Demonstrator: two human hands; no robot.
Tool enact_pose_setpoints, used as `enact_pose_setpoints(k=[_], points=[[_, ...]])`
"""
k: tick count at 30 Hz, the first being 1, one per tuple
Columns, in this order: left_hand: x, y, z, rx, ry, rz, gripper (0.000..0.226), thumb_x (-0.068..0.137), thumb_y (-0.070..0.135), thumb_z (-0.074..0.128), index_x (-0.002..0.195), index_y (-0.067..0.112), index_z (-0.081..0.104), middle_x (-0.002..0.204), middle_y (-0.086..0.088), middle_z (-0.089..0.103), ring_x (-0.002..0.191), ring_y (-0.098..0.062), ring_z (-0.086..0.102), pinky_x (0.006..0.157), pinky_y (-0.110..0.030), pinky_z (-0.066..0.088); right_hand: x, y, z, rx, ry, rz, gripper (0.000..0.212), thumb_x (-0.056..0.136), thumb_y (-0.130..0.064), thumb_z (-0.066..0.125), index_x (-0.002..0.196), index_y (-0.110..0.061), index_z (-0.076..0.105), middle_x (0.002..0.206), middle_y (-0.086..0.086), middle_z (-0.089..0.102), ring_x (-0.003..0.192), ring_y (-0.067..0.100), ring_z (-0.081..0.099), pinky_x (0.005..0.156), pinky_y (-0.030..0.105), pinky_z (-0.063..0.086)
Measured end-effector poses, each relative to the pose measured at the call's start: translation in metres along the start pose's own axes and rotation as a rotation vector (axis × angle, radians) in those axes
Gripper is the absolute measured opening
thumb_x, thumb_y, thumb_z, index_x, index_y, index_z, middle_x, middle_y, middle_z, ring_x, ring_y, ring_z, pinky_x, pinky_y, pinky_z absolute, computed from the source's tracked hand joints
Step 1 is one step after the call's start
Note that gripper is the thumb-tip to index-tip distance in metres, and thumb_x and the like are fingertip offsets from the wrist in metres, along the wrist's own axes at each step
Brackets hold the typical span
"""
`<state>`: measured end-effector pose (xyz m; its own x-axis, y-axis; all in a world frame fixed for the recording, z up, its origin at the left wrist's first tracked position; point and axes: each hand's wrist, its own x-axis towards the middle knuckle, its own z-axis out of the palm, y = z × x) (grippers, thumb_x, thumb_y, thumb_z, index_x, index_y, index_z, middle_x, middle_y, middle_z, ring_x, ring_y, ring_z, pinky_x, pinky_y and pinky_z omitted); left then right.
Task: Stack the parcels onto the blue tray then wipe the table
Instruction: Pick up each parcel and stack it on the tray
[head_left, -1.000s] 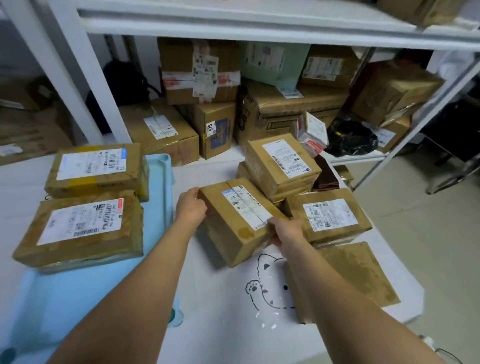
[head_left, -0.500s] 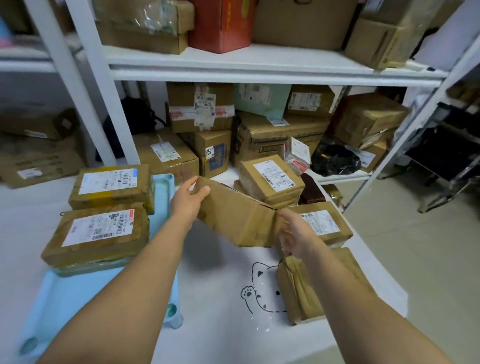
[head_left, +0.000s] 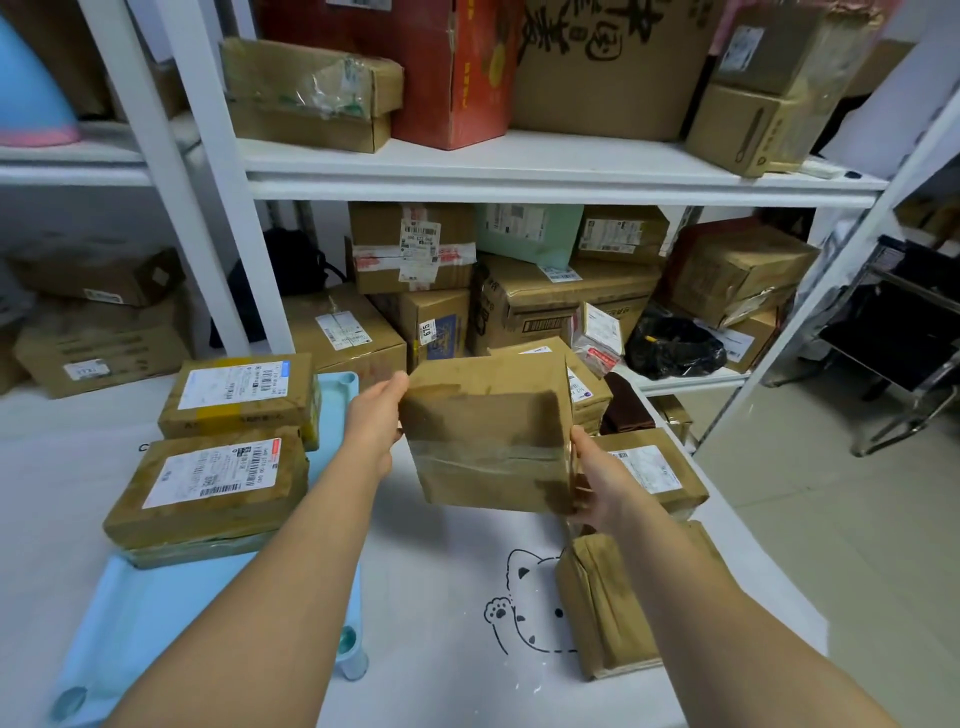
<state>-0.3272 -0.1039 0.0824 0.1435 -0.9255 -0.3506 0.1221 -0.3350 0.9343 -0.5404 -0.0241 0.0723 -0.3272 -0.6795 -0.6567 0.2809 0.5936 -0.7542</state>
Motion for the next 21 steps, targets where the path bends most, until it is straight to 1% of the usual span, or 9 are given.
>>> enact_pose_setpoints(k=[3,5,8,11,12,14,16,18,21], points=[[-0.001,0.003,0.002,-0.068,-0.023,-0.008,0.040,0.094,0.044,0.049,0.123,0.017,0.056,0.116,0.000,0.057,0.108,-0.018,0.053,0.101,-0.038,0.043,0.001,-0.001,-0.001,-0.013,-0.009,-0.016,0.048,0.091,-0.054,0.050,0.115,-0.014,0.058,0.101,0.007,0.061,0.091,0.023,0.056,0.067,0.033,0.047],[-0.001,0.002,0.002,-0.091,-0.041,-0.016,0.042,0.093,0.051,0.046,0.122,0.021,0.054,0.121,0.003,0.058,0.113,-0.018,0.053,0.104,-0.043,0.040,0.001,-0.002,-0.003,0.009,0.001,-0.009,0.045,0.089,-0.055,0.053,0.113,-0.017,0.060,0.101,0.005,0.063,0.087,0.021,0.056,0.060,0.030,0.043],[-0.003,0.001,0.001,-0.127,-0.116,-0.037,0.048,0.090,0.055,0.047,0.127,0.025,0.052,0.127,0.005,0.057,0.118,-0.019,0.051,0.108,-0.050,0.034,0.000,-0.004,-0.005,0.027,0.005,-0.005,0.039,0.086,-0.054,0.057,0.105,-0.021,0.062,0.098,0.003,0.064,0.086,0.019,0.058,0.057,0.029,0.043],[-0.007,-0.001,0.000,-0.158,-0.247,-0.037,0.046,0.086,0.056,0.054,0.123,0.028,0.055,0.127,0.003,0.058,0.118,-0.022,0.052,0.107,-0.051,0.035,-0.002,-0.006,-0.008,0.029,0.003,-0.017,0.029,0.086,-0.051,0.057,0.090,-0.022,0.061,0.086,0.000,0.063,0.081,0.016,0.056,0.057,0.027,0.041],[-0.010,-0.002,-0.001,-0.161,-0.286,-0.023,0.044,0.085,0.054,0.056,0.121,0.029,0.054,0.128,0.001,0.057,0.117,-0.023,0.053,0.105,-0.050,0.037,-0.003,-0.006,-0.008,0.029,0.005,-0.019,0.028,0.086,-0.050,0.057,0.088,-0.023,0.060,0.084,0.000,0.062,0.080,0.016,0.055,0.057,0.027,0.040],[-0.014,-0.003,0.000,-0.163,-0.340,0.012,0.043,0.084,0.045,0.061,0.123,0.032,0.049,0.128,-0.002,0.056,0.113,-0.023,0.054,0.096,-0.045,0.044,-0.003,-0.006,-0.010,0.034,0.003,-0.017,0.027,0.086,-0.050,0.058,0.089,-0.023,0.061,0.085,-0.001,0.063,0.080,0.015,0.056,0.056,0.025,0.040],[-0.018,-0.003,0.000,-0.167,-0.360,0.032,0.047,0.084,0.033,0.064,0.126,0.036,0.043,0.123,-0.001,0.058,0.110,-0.021,0.056,0.088,-0.040,0.048,-0.004,-0.005,-0.009,0.052,-0.010,-0.005,0.027,0.084,-0.049,0.060,0.091,-0.023,0.062,0.084,-0.002,0.064,0.078,0.013,0.058,0.051,0.023,0.041],[-0.020,-0.002,0.000,-0.150,-0.366,0.044,0.051,0.084,0.026,0.065,0.127,0.039,0.040,0.120,0.001,0.058,0.109,-0.020,0.056,0.090,-0.040,0.048,-0.005,-0.005,-0.009,0.081,-0.024,-0.001,0.024,0.085,-0.046,0.061,0.089,-0.023,0.062,0.078,-0.003,0.065,0.072,0.012,0.059,0.043,0.020,0.042],[-0.023,-0.001,0.000,-0.111,-0.375,0.038,0.056,0.084,0.022,0.067,0.127,0.043,0.038,0.118,0.004,0.058,0.108,-0.021,0.055,0.094,-0.044,0.046,-0.011,-0.006,-0.007,0.170,-0.043,-0.006,0.019,0.089,-0.037,0.060,0.082,-0.019,0.061,0.059,-0.004,0.064,0.053,0.009,0.059,0.033,0.015,0.040]])
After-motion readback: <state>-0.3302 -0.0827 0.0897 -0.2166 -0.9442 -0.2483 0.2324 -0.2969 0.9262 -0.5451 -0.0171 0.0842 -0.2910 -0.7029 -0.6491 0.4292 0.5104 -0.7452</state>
